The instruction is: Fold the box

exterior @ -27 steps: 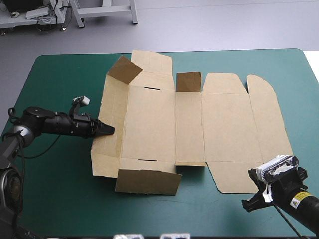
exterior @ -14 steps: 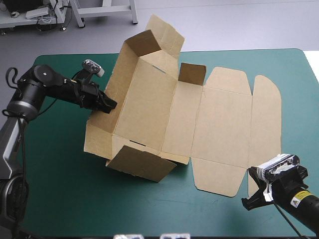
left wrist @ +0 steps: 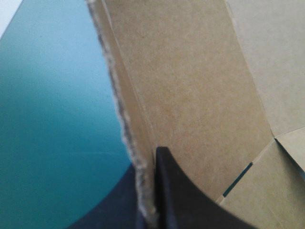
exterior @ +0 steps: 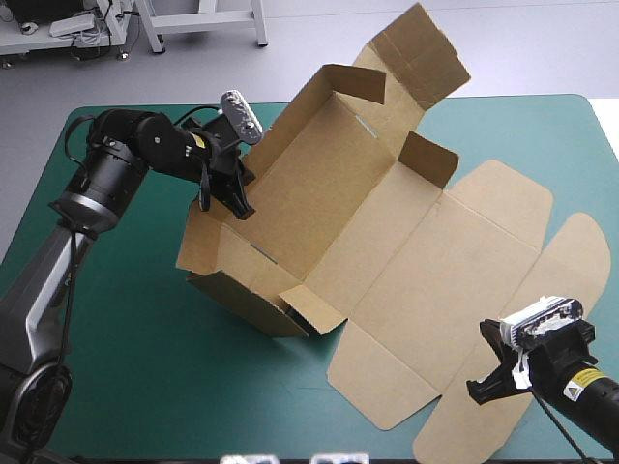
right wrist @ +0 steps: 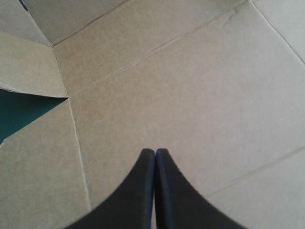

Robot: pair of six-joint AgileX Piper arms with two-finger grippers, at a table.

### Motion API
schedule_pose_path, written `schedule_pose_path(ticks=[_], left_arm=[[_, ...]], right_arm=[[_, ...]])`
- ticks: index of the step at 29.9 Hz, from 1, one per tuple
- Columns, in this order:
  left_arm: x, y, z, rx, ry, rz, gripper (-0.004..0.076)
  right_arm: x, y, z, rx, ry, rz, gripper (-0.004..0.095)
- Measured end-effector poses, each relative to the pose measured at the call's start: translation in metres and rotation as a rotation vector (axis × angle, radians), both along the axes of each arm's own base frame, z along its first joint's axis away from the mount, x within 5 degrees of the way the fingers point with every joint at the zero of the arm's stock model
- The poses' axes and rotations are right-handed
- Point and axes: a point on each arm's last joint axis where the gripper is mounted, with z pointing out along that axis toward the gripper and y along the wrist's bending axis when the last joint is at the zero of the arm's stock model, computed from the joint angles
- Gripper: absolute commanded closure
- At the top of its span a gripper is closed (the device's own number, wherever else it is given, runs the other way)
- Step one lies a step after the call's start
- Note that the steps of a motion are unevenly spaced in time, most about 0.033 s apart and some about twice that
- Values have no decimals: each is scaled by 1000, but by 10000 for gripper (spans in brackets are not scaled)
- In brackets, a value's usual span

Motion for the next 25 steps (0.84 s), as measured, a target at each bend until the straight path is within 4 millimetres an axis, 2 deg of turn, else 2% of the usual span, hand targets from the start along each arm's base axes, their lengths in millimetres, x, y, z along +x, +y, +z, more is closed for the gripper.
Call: schedule_pose_path(ticks=[7,14,19,25], left_arm=[[-10,-33,4,124,-164,-93,733],[-15,-43,4,197,-216,-114,733],[-17,-48,1,243,-252,-128,733],[-27,-68,-16,349,-318,-207,733]], right_arm=[[4,0,7,101,-47,-58,926],[8,-1,15,161,-106,-97,925],[15,1,32,189,-128,-109,925],[37,6,60,194,-135,-110,925]])
